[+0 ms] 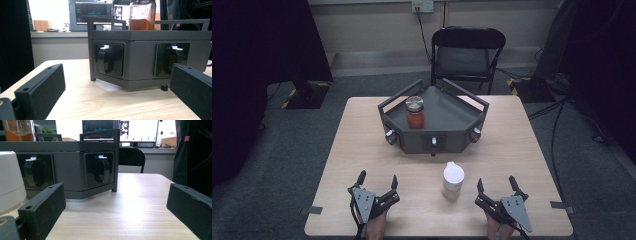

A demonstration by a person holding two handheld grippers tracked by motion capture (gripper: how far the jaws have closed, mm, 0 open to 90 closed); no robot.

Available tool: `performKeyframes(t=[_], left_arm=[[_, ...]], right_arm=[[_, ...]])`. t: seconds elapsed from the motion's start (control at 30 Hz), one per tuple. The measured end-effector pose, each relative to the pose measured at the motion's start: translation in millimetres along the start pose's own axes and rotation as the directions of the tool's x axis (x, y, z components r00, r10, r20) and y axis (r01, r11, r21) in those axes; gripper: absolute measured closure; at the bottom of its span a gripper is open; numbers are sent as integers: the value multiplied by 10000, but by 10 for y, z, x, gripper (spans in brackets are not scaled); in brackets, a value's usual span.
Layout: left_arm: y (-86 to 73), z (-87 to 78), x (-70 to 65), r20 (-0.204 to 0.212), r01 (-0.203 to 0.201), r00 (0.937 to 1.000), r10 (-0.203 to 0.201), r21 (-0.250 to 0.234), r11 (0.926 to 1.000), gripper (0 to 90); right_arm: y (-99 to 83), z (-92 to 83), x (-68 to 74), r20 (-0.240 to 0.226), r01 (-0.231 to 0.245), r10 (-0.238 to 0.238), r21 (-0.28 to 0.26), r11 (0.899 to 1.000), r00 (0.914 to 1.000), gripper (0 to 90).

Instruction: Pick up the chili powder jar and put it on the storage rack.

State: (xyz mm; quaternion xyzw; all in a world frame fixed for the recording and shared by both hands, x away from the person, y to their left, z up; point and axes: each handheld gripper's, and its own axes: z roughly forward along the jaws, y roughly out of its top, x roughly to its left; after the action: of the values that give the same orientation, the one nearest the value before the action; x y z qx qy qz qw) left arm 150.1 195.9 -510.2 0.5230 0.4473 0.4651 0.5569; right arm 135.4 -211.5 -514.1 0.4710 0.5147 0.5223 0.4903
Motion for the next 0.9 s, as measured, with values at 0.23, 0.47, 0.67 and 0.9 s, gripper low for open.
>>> performKeyframes(t=[0.23, 0.47, 0.67, 0.9], left_arm=[[-37, 4, 7, -90, -3, 10000, 5, 187, 9998, 0], [-64, 3, -8, -293, -68, 9995, 78, 324, 9995, 0], [-59, 6, -67, -619, -74, 9980, 96, 361, 9993, 8], [-65, 3, -71, -654, -62, 9978, 83, 329, 9994, 10]], right_arm=[[0, 0, 0, 3, -1, 1, 1, 10000, 10000, 8], [1, 0, 0, 3, -1, 1, 8, 10000, 10000, 8], [0, -1, 3, 20, -4, 4, 4, 10000, 10000, 8], [5, 2, 3, 17, 4, -4, 31, 10000, 10000, 8]])
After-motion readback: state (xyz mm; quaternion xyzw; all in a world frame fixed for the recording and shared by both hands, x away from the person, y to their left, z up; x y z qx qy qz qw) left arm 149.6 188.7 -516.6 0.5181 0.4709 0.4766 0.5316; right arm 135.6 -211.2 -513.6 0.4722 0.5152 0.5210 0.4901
